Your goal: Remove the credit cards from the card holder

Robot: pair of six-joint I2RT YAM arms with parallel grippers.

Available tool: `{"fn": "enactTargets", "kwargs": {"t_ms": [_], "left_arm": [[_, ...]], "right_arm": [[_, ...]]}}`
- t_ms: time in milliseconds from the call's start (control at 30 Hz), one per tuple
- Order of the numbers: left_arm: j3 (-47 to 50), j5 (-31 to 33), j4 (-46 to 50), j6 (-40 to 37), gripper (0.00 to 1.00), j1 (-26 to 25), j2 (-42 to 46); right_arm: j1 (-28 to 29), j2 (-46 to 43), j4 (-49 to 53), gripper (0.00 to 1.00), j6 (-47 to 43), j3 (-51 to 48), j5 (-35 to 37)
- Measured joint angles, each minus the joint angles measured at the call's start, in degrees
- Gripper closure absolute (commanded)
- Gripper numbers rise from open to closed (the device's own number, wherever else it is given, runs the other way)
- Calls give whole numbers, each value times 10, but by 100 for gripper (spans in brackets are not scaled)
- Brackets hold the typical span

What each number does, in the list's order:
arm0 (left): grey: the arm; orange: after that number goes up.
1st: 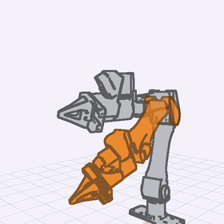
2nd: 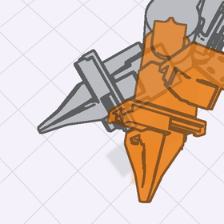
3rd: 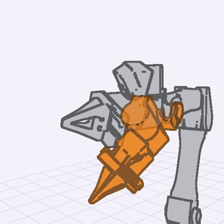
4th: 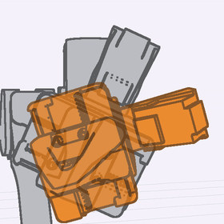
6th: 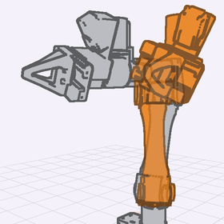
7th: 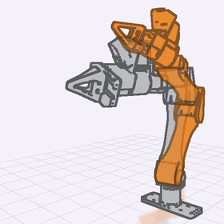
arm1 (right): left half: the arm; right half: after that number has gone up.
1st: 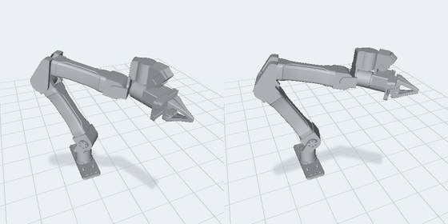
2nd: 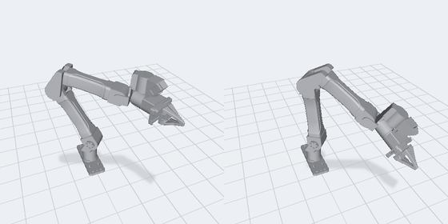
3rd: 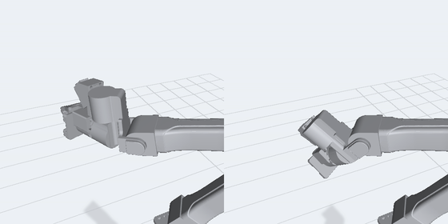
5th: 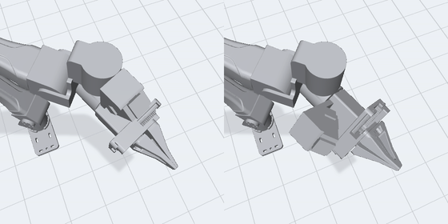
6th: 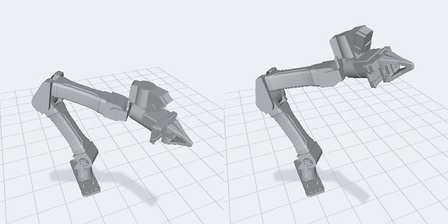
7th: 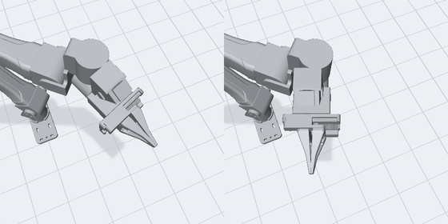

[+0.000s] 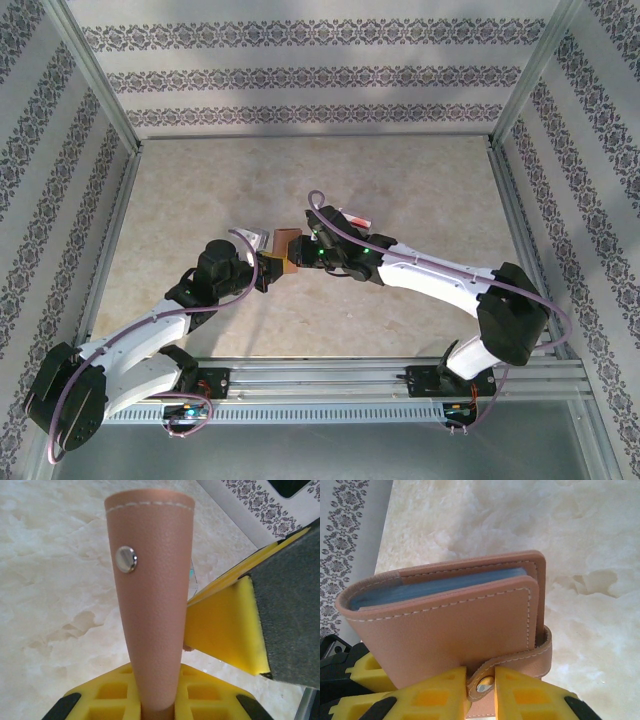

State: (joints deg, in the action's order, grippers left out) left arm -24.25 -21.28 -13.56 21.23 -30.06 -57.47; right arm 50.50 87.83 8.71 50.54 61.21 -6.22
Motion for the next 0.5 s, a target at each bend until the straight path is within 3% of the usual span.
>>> {"fn": "enactTargets", "kwargs": {"t_ms": [500], "left_arm": [[0,2,1,0,100,-7,1]], "right_arm": [[-3,-32,-9,82,-10,-32,-1]]}}
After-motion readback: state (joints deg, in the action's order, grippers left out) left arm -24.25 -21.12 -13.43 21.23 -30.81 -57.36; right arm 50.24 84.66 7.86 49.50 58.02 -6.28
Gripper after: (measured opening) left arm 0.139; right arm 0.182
